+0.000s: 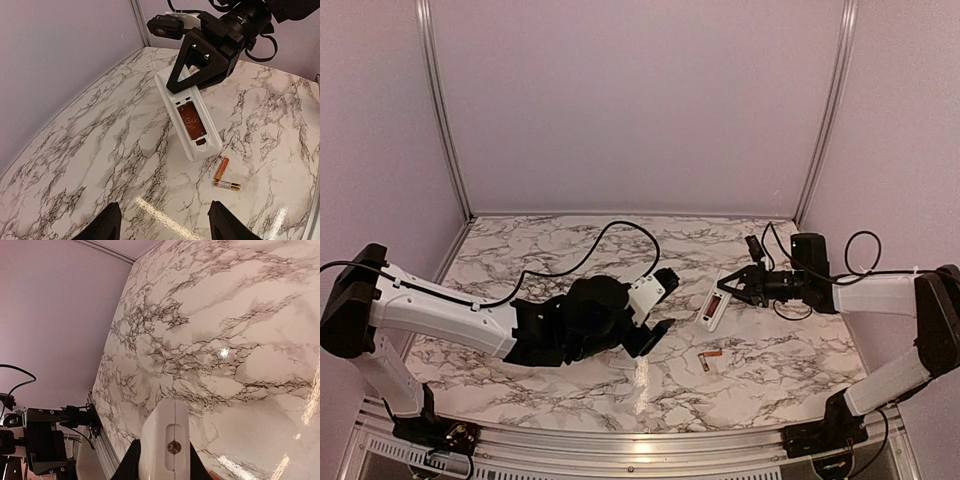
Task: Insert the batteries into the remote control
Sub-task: Pick up the battery from the center of the board.
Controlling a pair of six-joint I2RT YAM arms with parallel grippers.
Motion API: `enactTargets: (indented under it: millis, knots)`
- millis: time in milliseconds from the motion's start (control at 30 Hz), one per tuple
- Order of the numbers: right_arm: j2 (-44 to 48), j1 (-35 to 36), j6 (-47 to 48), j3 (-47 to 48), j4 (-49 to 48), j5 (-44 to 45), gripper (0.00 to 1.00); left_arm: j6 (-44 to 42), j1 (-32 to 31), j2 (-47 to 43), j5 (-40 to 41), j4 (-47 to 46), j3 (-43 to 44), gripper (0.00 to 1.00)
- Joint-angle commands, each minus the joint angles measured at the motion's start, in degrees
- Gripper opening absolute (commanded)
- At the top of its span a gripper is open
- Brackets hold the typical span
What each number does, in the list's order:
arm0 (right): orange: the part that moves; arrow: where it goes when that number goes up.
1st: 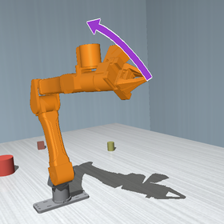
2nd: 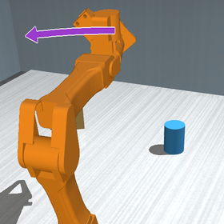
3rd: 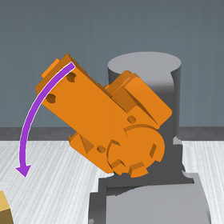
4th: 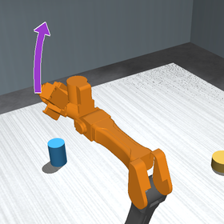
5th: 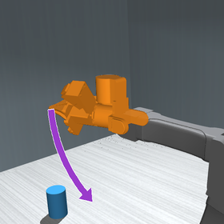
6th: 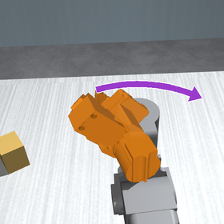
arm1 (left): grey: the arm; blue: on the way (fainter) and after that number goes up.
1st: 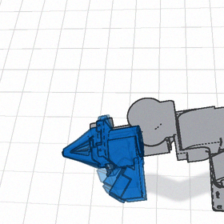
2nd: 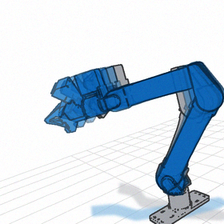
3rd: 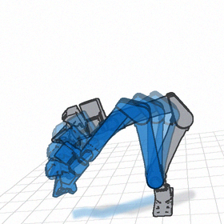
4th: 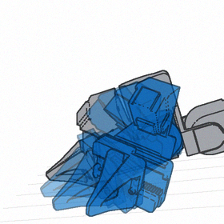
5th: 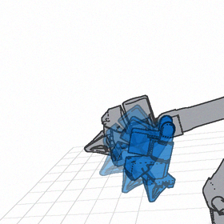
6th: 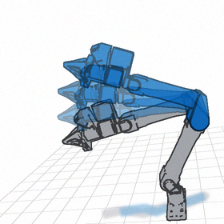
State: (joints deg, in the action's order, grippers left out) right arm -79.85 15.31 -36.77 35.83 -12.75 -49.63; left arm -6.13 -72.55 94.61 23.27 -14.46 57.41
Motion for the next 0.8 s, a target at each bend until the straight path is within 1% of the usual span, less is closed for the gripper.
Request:
enactTargets:
  millis: [0,200,233,333,400,533,667,767]
  knots:
    - [3.3,-5.4,4.6,-0.5,6.1,-0.5,0.00,15.2,-1.1,8.4,-5.1,3.1,5.5,0.62]
    - [7.5,-9.3,8.3,-0.7,8.9,-1.9,0.00,27.1,-2.9,16.3,-5.5,1.5,11.1,0.66]
    - [8.1,-9.6,8.8,-0.5,9.4,-1.6,0.00,29.5,-3.4,17.7,-4.7,2.0,12.4,0.66]
    - [9.0,-9.6,10.7,0.1,11.6,-0.4,0.00,33.9,-4.3,22.8,-1.3,7.6,18.2,0.65]
    - [9.6,-9.7,10.9,0.0,11.4,-0.5,0.00,35.5,-4.9,24.9,-0.8,8.1,20.1,0.64]
    - [11.1,-9.6,12.5,0.0,11.8,-0.4,0.00,38.2,-5.0,28.3,2.1,12.2,24.3,0.60]
    - [13.1,-9.7,13.3,-0.3,11.8,-0.2,0.00,39.8,-5.0,29.9,3.8,14.3,26.2,0.54]
    - [13.3,-9.7,13.5,-0.2,12.0,-0.1,0.00,40.8,-5.1,31.1,4.0,16.4,27.2,0.52]
